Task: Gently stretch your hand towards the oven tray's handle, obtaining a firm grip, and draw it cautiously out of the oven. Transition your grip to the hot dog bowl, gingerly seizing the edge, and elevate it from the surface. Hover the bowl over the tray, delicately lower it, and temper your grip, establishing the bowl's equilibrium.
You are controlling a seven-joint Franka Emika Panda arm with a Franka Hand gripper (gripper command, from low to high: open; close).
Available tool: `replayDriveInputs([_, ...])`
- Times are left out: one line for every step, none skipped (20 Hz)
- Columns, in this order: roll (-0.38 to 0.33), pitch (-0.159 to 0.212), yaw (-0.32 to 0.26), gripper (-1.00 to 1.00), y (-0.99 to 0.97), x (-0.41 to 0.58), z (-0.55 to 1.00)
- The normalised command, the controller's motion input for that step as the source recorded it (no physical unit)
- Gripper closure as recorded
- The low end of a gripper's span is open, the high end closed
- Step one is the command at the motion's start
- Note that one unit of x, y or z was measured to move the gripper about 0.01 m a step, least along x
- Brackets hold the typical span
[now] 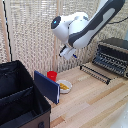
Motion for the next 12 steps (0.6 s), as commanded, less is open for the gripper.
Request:
replayDriveInputs([-0.257, 0.0, 0.126, -1.0, -0.23, 0.391, -0.11])
replayDriveInputs([-0.267, 0.0, 0.119, -1.0, -0.23, 0.354, -0.12])
replayDriveInputs([-0.279, 0.0, 0.115, -1.0, -0.21, 0.323, -0.11])
replayDriveInputs([-0.284, 0.0, 0.106, -1.0, -0.22, 0.266, -0.1])
replayDriveInputs([-0.288, 0.0, 0.084, -1.0, -0.25, 0.14, -0.09])
replayDriveInputs([-0.285, 0.0, 0.051, -1.0, -0.3, 0.034, -0.08])
replayDriveInputs([-0.275, 0.0, 0.003, -1.0, -0.37, 0.006, -0.07])
replayDriveInputs([-0.264, 0.0, 0.0, -1.0, -0.42, 0.0, -0.05])
replayDriveInputs([-0.257, 0.0, 0.0, -1.0, -0.43, 0.0, -0.03])
replayDriveInputs([-0.231, 0.0, -0.002, -1.0, -0.47, 0.0, 0.0])
replayDriveInputs([-0.203, 0.0, -0.01, -1.0, -0.49, 0.0, 0.0])
replayDriveInputs([-0.183, 0.0, -0.009, -1.0, -0.5, 0.0, 0.0])
